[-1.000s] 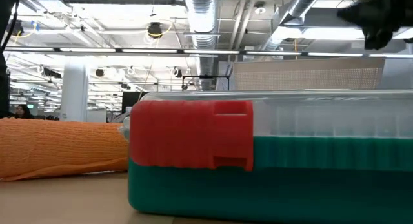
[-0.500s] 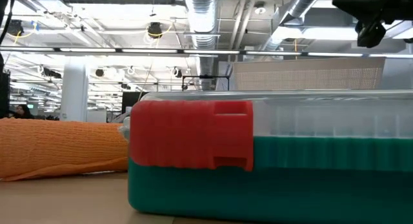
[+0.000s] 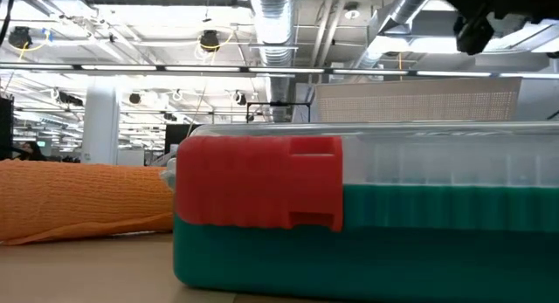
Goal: Pick & place medical supplies in basket/bin
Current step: Put the white gauze in the white bin
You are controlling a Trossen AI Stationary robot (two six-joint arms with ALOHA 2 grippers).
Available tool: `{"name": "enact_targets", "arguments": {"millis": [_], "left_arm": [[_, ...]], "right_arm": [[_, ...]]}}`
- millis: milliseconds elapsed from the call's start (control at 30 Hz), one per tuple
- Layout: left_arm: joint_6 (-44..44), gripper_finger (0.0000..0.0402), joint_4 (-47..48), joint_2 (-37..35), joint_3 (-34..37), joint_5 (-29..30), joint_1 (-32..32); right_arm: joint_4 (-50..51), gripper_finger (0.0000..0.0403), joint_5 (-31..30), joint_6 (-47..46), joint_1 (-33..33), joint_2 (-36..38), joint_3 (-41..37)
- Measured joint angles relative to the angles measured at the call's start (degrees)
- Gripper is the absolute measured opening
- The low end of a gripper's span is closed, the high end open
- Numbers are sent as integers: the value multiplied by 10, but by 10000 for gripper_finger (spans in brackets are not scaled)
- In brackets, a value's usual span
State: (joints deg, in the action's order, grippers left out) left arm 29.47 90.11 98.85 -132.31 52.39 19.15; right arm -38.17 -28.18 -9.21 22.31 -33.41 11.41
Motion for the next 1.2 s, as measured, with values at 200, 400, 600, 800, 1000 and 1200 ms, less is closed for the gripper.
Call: {"name": "enact_targets", "arguments": {"millis": [200, 400, 600, 800, 1000, 1200], "left_arm": [[31, 201, -1, 0, 2, 24, 19], [43, 201, -1, 0, 2, 21, 32], [55, 201, -1, 0, 2, 23, 38], [55, 201, -1, 0, 2, 20, 41], [59, 201, -1, 0, 2, 18, 41], [57, 201, -1, 0, 2, 14, 41]], "right_arm": [[5, 91, 0, 9, -18, -132, 56], [34, 135, -3, 21, -53, -268, 139], [34, 165, -4, 21, -74, -403, 190], [9, 173, -39, -10, -84, -530, 230], [63, 162, -42, -3, -117, -618, 300], [161, 157, -50, -9, -137, -667, 374]]}}
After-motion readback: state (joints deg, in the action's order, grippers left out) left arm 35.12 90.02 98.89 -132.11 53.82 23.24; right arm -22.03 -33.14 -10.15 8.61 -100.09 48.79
